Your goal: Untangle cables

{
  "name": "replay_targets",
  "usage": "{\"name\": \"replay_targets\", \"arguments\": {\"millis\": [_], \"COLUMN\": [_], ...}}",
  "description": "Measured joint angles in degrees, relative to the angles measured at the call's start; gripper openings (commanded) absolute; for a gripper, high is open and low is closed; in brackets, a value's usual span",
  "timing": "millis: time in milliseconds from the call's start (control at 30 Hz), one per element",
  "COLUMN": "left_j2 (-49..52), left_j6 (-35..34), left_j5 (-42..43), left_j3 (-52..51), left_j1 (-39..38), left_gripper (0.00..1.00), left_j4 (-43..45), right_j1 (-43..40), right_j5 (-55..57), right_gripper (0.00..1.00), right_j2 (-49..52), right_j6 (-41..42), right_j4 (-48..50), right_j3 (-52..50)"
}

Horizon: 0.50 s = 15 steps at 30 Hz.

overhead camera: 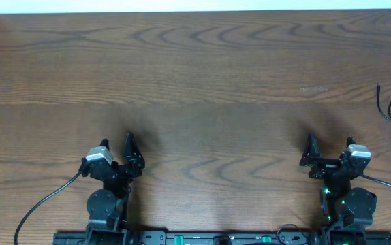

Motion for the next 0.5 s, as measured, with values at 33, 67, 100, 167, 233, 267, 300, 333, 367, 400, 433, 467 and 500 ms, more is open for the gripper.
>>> {"name": "replay_targets", "arguments": {"millis": [33, 67, 100, 167, 233, 267, 300, 333, 367, 400, 433, 467, 500], "left_j2": [0.00, 0.00, 0.00, 0.00, 0.00, 0.00, 0.00, 0.00, 0.00, 0.00, 0.00, 0.00, 0.00], "left_j6": [0.02, 0.20, 0.42, 0.61, 0.70, 0.72, 0.76, 0.83, 0.85, 0.85, 0.85, 0.85, 0.85], "left_j5": [0.02, 0.17, 0.35, 0.98, 1.84, 2.03, 2.29, 2.51, 2.67, 2.82, 2.82, 2.84, 2.84], "left_j3": [0.00, 0.02, 0.04, 0.11, 0.20, 0.24, 0.26, 0.31, 0.31, 0.31, 0.33, 0.33, 0.33], "left_j1": [0.20, 0.42, 0.68, 1.01, 1.20, 1.20, 1.20, 1.20, 1.20, 1.20, 1.20, 1.20, 1.20], "left_gripper": [0.72, 0.72, 0.73, 0.72, 0.72, 0.72, 0.73, 0.72, 0.73, 0.72, 0.72, 0.72, 0.72], "left_j4": [-0.02, -0.07, -0.13, -0.33, -0.57, -0.66, -0.72, -0.74, -0.79, -0.81, -0.83, -0.83, -0.85], "right_j1": [0.00, 0.00, 0.00, 0.00, 0.00, 0.00, 0.00, 0.00, 0.00, 0.00, 0.00, 0.00, 0.00], "right_j5": [0.00, 0.00, 0.00, 0.00, 0.00, 0.02, 0.00, 0.00, 0.00, 0.00, 0.00, 0.00, 0.00], "right_gripper": [0.99, 0.99, 0.99, 0.99, 0.99, 0.99, 0.99, 0.99, 0.99, 0.99, 0.99, 0.99, 0.99], "right_j2": [0.00, 0.00, 0.00, 0.00, 0.00, 0.00, 0.00, 0.00, 0.00, 0.00, 0.00, 0.00, 0.00], "right_j6": [0.00, -0.02, 0.00, -0.02, 0.00, 0.00, 0.00, 0.00, 0.00, 0.00, 0.00, 0.00, 0.00], "right_j4": [-0.02, 0.00, -0.02, -0.02, -0.02, 0.00, -0.02, 0.00, -0.02, -0.02, -0.02, -0.02, -0.02], "right_j3": [0.00, 0.00, 0.00, 0.00, 0.00, 0.00, 0.00, 0.00, 0.00, 0.00, 0.00, 0.00, 0.00]}}
